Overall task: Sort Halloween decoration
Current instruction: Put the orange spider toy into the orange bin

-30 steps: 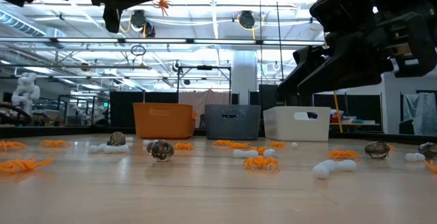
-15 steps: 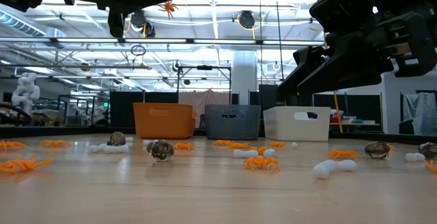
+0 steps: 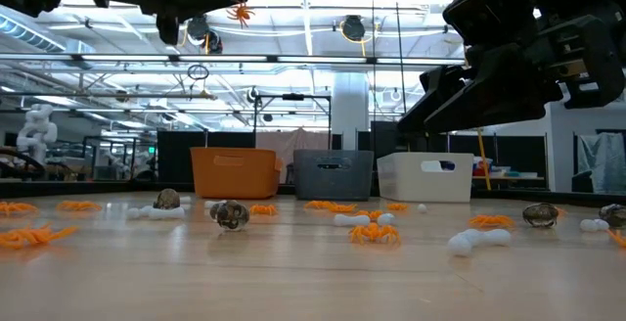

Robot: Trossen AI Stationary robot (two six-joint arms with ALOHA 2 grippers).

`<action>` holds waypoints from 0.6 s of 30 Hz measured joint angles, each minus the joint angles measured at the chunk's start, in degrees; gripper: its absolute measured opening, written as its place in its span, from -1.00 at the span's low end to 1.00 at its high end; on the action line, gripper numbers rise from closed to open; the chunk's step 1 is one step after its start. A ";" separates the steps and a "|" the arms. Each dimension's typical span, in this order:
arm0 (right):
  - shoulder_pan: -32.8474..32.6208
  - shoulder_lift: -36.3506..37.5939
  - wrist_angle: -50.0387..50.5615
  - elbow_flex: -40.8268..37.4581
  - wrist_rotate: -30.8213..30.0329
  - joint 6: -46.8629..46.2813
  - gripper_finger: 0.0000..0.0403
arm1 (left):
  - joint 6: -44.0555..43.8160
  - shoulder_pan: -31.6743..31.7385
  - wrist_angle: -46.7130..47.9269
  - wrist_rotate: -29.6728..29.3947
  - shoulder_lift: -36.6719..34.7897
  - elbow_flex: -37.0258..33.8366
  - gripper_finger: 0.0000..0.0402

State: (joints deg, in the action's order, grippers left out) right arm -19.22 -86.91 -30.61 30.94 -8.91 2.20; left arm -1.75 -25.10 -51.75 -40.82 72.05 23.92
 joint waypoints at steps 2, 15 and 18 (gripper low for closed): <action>-0.01 0.00 -0.02 0.00 -0.01 -0.02 0.00 | 3.57 0.00 0.02 0.05 0.00 0.00 -1.00; 0.00 0.00 0.00 0.00 -0.02 0.01 0.00 | 21.63 0.00 0.26 1.77 0.00 0.02 -1.00; -0.01 0.00 0.00 0.00 -0.02 0.02 0.00 | 23.41 0.01 0.40 1.77 0.00 0.02 -1.00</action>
State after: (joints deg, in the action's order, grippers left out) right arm -19.23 -86.91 -30.61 30.94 -8.93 2.21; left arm 21.67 -25.09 -51.35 -39.05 72.05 23.94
